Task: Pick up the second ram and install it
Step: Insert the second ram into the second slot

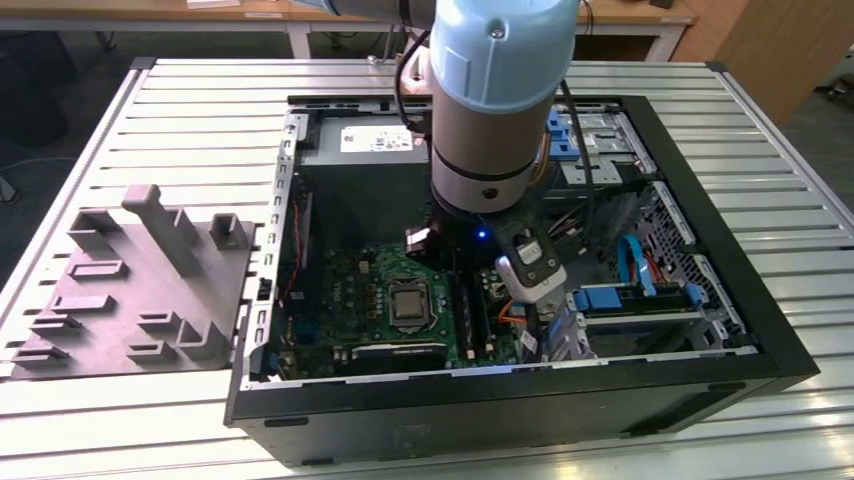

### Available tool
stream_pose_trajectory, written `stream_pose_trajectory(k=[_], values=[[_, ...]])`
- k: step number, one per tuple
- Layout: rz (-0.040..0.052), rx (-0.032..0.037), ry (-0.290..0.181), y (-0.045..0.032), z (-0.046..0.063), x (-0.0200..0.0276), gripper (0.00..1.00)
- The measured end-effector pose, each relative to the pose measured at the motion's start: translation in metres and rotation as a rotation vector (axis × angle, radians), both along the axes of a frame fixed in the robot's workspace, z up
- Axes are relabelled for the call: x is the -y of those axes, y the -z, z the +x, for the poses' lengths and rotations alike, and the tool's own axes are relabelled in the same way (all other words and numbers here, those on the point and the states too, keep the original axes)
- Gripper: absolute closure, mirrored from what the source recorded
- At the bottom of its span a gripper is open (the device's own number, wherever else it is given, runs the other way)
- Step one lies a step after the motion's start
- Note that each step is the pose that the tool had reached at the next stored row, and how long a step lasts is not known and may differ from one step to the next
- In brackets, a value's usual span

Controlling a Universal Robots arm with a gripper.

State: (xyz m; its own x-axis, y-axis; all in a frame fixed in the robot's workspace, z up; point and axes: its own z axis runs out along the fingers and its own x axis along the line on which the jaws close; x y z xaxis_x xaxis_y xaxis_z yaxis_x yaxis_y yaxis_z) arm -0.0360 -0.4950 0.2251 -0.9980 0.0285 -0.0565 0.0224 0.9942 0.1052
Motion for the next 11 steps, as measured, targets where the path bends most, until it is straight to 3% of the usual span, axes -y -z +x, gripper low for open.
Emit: stream_pose_trajectory(k=[11], values=[[0.0000, 0.0000, 0.000, 0.0023, 0.0000, 0.0002, 0.88]])
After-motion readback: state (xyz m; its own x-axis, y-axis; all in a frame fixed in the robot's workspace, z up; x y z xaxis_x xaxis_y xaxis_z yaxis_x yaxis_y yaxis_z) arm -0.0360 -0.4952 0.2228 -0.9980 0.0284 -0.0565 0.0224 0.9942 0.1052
